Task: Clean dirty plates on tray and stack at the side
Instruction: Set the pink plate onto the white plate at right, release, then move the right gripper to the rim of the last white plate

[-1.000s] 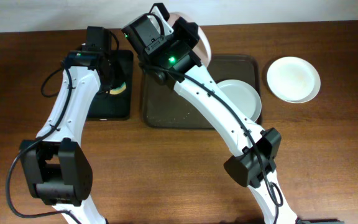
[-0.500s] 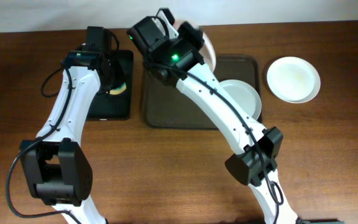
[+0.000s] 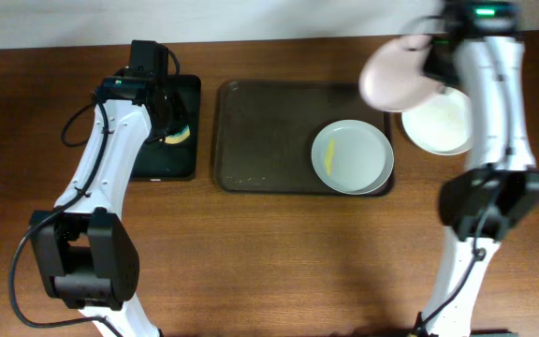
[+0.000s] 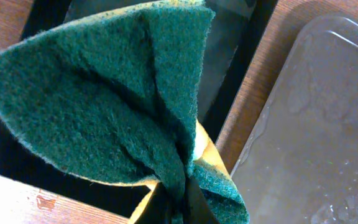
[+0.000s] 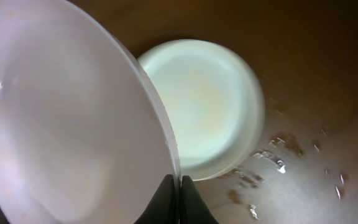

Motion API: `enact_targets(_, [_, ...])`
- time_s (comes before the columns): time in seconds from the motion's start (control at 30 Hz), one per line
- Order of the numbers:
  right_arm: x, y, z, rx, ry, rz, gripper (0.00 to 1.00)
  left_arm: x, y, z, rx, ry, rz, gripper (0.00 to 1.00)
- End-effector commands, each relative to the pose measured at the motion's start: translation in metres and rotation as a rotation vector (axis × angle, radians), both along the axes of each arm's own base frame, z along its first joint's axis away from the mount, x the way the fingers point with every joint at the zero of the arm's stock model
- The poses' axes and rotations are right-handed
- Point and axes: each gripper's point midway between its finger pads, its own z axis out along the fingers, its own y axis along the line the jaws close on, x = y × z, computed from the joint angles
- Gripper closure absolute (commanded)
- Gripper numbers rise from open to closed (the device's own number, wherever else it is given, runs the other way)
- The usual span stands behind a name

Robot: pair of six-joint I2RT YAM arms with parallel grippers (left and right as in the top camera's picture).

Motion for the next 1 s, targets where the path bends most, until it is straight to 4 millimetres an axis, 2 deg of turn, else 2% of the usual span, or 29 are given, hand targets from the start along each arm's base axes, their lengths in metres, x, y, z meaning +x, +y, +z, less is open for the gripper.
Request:
enact_targets(0.0, [-0.026, -0.042, -0.004, 0.195, -0.022, -0.158, 0.96, 0.002, 0.000, 0.008, -0.009, -0.021, 0.009, 1.00])
enact_targets(0.1, [-0.046, -0.081, -0.027, 0.230, 0.015, -0.254, 0.96, 0.002, 0.000, 0.008, -0.009, -0.022, 0.009, 1.00])
enact_targets(0.17, [-0.054, -0.096, -0.044, 0.259, 0.030, -0.293, 0.96, 0.002, 0.000, 0.008, -0.009, -0.022, 0.009, 1.00])
enact_targets(0.23, [-0.061, -0.104, -0.062, 0.269, 0.052, -0.316, 0.96, 0.002, 0.000, 0.008, -0.009, -0.022, 0.009, 1.00])
enact_targets(0.37, [-0.066, -0.105, -0.089, 0.279, 0.078, -0.326, 0.96, 0.002, 0.000, 0.008, -0.009, -0.021, 0.009, 1.00])
enact_targets(0.4, [-0.065, -0.104, -0.093, 0.282, 0.079, -0.323, 0.91, 0.002, 0.000, 0.008, -0.009, -0.021, 0.009, 1.00])
enact_targets(0.43, [-0.064, -0.101, -0.098, 0.286, 0.084, -0.309, 0.82, 0.002, 0.000, 0.008, -0.009, -0.021, 0.009, 1.00])
enact_targets(0.47, [-0.061, -0.095, -0.101, 0.303, 0.080, -0.265, 0.67, 0.002, 0.000, 0.008, -0.009, -0.022, 0.009, 1.00])
enact_targets(0.5, [-0.056, -0.087, -0.100, 0.330, 0.070, -0.211, 0.42, 0.002, 0.000, 0.008, -0.009, -0.022, 0.009, 1.00])
enact_targets(0.53, [-0.052, -0.079, -0.099, 0.355, 0.061, -0.165, 0.21, 0.002, 0.000, 0.008, -0.009, -0.022, 0.009, 1.00])
enact_targets(0.6, [-0.047, -0.060, -0.091, 0.423, 0.042, -0.100, 0.14, 0.003, 0.000, 0.009, -0.009, -0.025, 0.009, 1.00])
enact_targets(0.73, [-0.045, -0.034, -0.066, 0.474, 0.019, -0.029, 0.14, 0.003, 0.000, 0.009, -0.009, -0.024, 0.009, 1.00])
enact_targets(0.77, [-0.045, -0.022, -0.056, 0.485, 0.008, 0.036, 0.14, 0.003, 0.000, 0.009, -0.009, -0.024, 0.009, 1.00])
enact_targets(0.83, [-0.046, 0.021, -0.040, 0.494, 0.011, 0.294, 0.14, 0.003, 0.000, 0.009, -0.009, -0.025, 0.009, 1.00])
enact_targets(0.9, [-0.054, 0.047, -0.043, 0.443, 0.082, 0.458, 0.14, 0.003, 0.000, 0.009, -0.009, -0.025, 0.009, 1.00])
enact_targets(0.93, [-0.056, 0.053, -0.053, 0.387, 0.134, 0.488, 0.12, 0.003, 0.000, 0.009, -0.009, -0.025, 0.009, 1.00])
enact_targets(0.97, [-0.056, 0.057, -0.062, 0.331, 0.178, 0.494, 0.01, 0.003, 0.000, 0.009, -0.009, -0.025, 0.009, 1.00])
